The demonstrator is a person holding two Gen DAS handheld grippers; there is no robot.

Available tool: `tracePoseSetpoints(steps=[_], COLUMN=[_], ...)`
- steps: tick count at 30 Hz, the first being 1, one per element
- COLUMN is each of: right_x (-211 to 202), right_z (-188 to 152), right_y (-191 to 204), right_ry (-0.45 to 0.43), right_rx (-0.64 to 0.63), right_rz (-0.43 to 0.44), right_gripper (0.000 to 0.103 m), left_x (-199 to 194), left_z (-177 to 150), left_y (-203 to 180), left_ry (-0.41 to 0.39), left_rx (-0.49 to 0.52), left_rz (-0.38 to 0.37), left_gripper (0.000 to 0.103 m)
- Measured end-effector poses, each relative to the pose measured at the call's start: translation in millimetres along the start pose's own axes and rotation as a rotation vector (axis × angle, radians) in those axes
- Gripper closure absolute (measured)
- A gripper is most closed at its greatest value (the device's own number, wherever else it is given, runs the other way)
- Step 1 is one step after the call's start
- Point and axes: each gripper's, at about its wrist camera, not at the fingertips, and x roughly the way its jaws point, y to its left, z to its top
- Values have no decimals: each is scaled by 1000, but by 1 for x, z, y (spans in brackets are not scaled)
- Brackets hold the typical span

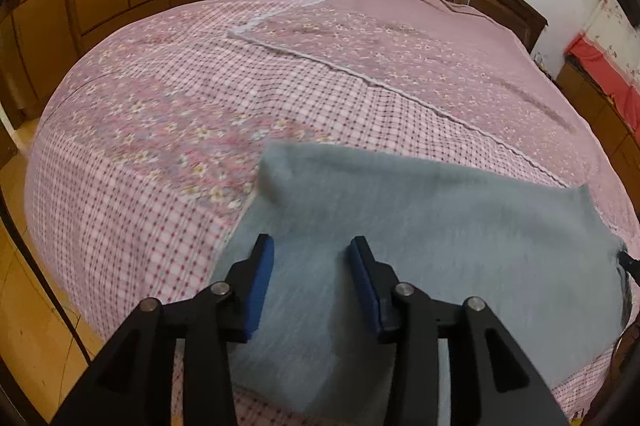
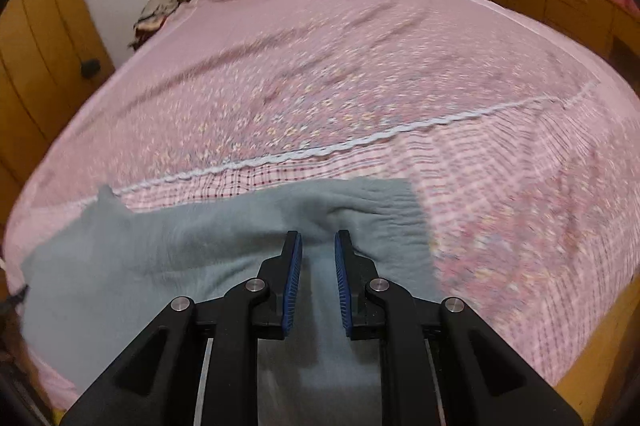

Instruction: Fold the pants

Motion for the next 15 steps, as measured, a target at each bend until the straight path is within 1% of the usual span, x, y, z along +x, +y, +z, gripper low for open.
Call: tracePoseSetpoints(steps=[1,3,5,9,13,15], right_x=[-4,-19,-32,-48,-56,-55], right_z=[-1,-6,-15,-36,-59,-71], right_y=[-4,-14,-26,-46,-59,-64], right_ry=[-2,-7,-6,19,26,37], right_rx=[13,47,87,176,274,335], right_rz=[-1,-9,10,54,112,161], right_gripper=[80,72,69,67,66,65], left_x=[-2,-6,-8,-13,-27,-32], left_z=[-2,-4,-5,-6,-8,-9], left_y=[1,0,-2,-7,-15,-20], left_ry=[0,2,8,17,17,12], left_rx=[-2,-3,1,5,6,18], left_rz=[2,11,27,31,-11,-27], left_gripper=[60,58,55,52,49,48])
